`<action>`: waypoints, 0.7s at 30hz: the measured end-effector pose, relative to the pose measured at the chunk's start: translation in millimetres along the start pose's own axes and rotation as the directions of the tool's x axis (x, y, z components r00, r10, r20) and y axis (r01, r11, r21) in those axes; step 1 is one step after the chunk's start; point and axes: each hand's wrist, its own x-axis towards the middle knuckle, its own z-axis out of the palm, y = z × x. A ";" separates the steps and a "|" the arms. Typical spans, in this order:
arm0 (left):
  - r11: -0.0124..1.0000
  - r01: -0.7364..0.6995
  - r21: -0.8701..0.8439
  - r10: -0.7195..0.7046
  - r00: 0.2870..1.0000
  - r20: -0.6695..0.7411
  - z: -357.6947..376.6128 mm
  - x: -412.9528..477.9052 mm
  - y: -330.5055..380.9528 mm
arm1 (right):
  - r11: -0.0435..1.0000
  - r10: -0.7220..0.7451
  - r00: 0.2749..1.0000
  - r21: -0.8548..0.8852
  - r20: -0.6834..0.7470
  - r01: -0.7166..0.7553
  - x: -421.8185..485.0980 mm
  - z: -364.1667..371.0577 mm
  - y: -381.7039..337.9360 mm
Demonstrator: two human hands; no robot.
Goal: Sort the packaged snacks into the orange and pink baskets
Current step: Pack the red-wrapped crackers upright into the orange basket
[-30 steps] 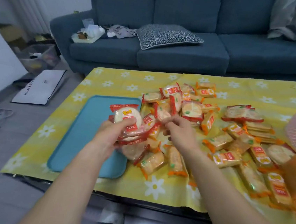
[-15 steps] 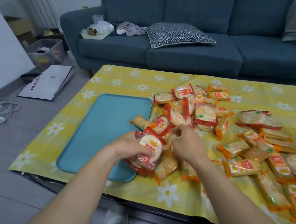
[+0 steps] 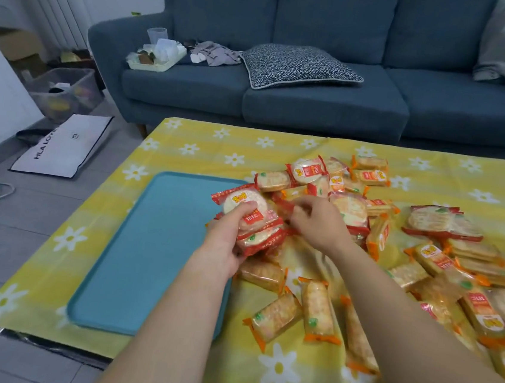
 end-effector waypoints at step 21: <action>0.982 -0.186 -0.026 0.188 0.963 0.195 26.9 -24.0 -11.0 | 0.468 0.285 0.913 0.789 0.291 -0.397 -30.1 -47.8 1.5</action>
